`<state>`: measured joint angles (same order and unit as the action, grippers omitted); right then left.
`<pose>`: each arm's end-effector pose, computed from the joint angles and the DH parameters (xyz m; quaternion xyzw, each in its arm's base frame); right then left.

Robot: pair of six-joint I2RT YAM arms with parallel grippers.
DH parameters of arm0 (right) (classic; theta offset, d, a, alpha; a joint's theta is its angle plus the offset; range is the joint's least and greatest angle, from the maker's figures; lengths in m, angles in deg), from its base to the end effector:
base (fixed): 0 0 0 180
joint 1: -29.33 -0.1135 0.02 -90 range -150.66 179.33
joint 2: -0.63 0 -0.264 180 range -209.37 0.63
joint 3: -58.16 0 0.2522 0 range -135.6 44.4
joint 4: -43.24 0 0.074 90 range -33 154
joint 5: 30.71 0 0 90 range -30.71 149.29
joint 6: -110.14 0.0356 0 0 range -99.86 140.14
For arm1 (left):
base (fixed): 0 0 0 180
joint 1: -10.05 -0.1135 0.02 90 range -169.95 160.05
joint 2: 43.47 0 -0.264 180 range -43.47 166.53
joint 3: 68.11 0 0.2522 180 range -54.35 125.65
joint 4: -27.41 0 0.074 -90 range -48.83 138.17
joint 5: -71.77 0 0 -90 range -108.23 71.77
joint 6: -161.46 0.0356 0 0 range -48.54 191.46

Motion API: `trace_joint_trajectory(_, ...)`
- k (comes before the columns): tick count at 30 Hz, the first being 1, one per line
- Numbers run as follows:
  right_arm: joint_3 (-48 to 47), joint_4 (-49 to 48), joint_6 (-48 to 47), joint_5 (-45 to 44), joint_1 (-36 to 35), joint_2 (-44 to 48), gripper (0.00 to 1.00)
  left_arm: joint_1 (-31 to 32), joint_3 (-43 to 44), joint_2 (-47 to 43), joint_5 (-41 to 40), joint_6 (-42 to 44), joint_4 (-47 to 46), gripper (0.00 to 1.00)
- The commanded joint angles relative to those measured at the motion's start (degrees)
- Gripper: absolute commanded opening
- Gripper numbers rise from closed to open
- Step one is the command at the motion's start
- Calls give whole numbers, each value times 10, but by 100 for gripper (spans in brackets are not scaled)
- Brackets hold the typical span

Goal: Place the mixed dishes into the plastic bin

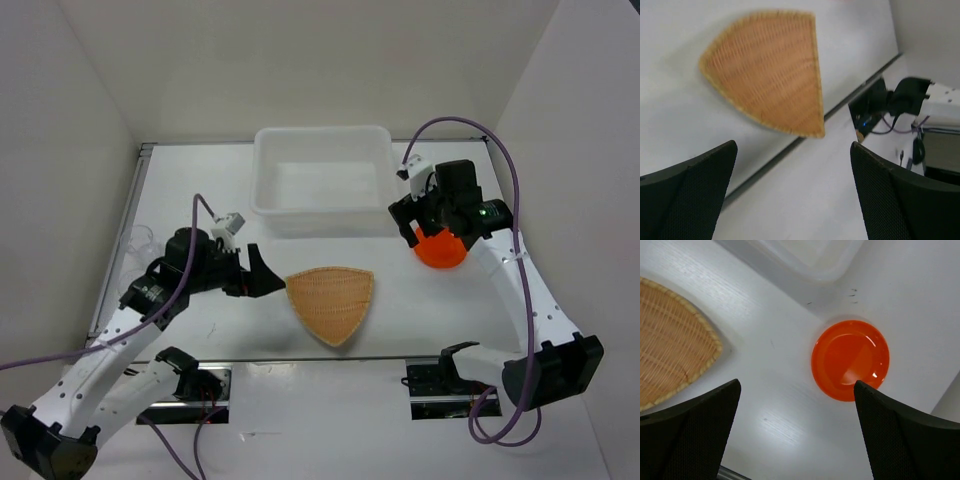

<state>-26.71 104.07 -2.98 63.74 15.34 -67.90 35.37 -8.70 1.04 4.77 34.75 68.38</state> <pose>0.2356 0.0615 0.3534 -0.3075 0.8688 0.0049 0.3881 0.1490 -0.0859 0.3165 0.0225 0.8377 -0.4123 0.3575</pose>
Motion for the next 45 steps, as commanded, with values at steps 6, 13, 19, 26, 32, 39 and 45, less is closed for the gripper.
trace_joint_trajectory(6, 17, 40, 7, 127, 19, -3, 98, 20, -130, 44, 170, -55, -77, 100)
trace_joint_trajectory(13, -4, 40, 1, 119, 19, -28, 98, 65, -140, 209, 167, -60, -118, 100)
trace_joint_trajectory(19, -16, 46, -4, 108, 19, -39, 98, 85, -176, 275, 180, -118, -226, 100)
trace_joint_trajectory(26, -16, 51, -10, 108, 19, -39, 98, 107, -160, 352, 160, -171, -315, 100)
trace_joint_trajectory(32, -4, 51, -15, 102, 19, -20, 98, 125, -183, 408, 147, -234, -427, 100)
trace_joint_trajectory(39, 12, 64, -21, 102, 19, 3, 98, 138, -177, 450, 122, -256, -461, 100)
trace_joint_trajectory(45, 12, 75, -26, 102, 19, 9, 98, 143, -166, 479, 122, -256, -494, 100)
